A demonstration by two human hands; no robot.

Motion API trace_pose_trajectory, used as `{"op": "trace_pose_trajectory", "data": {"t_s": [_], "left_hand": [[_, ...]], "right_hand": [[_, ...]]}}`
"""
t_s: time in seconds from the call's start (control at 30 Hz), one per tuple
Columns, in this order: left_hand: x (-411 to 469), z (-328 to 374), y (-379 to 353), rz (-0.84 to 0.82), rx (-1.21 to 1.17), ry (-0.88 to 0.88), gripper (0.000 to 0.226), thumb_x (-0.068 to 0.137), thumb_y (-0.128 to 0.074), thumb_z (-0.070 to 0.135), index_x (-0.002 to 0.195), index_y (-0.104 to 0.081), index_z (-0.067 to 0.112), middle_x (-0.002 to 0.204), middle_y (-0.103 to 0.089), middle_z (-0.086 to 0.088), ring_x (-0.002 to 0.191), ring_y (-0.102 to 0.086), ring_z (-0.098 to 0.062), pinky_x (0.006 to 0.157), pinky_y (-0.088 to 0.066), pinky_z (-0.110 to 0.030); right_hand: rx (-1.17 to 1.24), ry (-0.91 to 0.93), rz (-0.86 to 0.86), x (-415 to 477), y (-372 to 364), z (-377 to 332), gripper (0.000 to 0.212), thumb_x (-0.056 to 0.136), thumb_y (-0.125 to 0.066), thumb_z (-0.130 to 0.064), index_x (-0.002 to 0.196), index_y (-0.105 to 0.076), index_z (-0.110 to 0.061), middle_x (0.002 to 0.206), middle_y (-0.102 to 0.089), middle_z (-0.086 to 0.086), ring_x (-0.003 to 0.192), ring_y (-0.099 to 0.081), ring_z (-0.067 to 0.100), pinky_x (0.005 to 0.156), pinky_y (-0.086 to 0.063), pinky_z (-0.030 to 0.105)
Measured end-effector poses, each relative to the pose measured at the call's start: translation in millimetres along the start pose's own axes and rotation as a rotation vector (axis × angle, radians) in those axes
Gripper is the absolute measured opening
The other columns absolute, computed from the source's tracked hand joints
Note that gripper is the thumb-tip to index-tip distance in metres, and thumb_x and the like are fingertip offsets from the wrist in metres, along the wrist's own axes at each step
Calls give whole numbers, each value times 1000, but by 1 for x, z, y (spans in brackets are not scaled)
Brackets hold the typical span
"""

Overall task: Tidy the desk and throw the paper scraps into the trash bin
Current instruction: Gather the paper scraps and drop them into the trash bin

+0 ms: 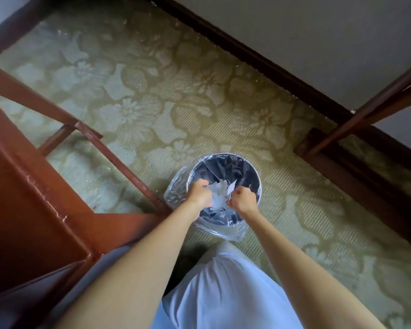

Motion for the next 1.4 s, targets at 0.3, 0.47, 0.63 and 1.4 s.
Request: {"op": "trace_pose_trajectory", "data": {"t_s": [0.3,0.47,0.63,1.4], "left_hand": [[-44,32,20,93,262,-184,42,84,-37,-4,57,-27,27,86,-39,-7,79,-36,-18,72,-29,-28],[-135,95,47,212,392,-479,29,92,-36,1,76,-53,19,90,-51,-13,81,-47,-24,67,-40,-29],[-251,130,95,451,371,-765,29,95,-39,11,114,-61,11,117,-63,-7,114,-53,-24,93,-42,-29],[-508,-271,460,1444,-158,-148,31,100,-37,23,123,-56,14,128,-57,-5,117,-53,-20,92,-46,-28]], "right_hand": [[-154,102,84,-40,24,-35,35,84,-35,0,54,-26,-15,70,-39,12,72,-35,24,58,-29,27],[-179,298,228,-103,68,-97,22,86,-35,-3,79,-55,1,89,-58,21,87,-52,36,74,-41,36],[-145,577,412,-201,102,-170,28,92,-36,-12,103,-59,-2,107,-64,19,99,-57,38,82,-45,37],[-568,1604,-197,-604,-296,-327,22,91,-44,-13,102,-58,-1,108,-62,20,103,-57,40,83,-46,39]]}}
Point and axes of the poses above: each hand's wrist, its own x-axis towards the middle knuckle, its own y-axis out of the back of the hand, z = x × y, the point moved 6 cm from there along x, towards the middle knuckle
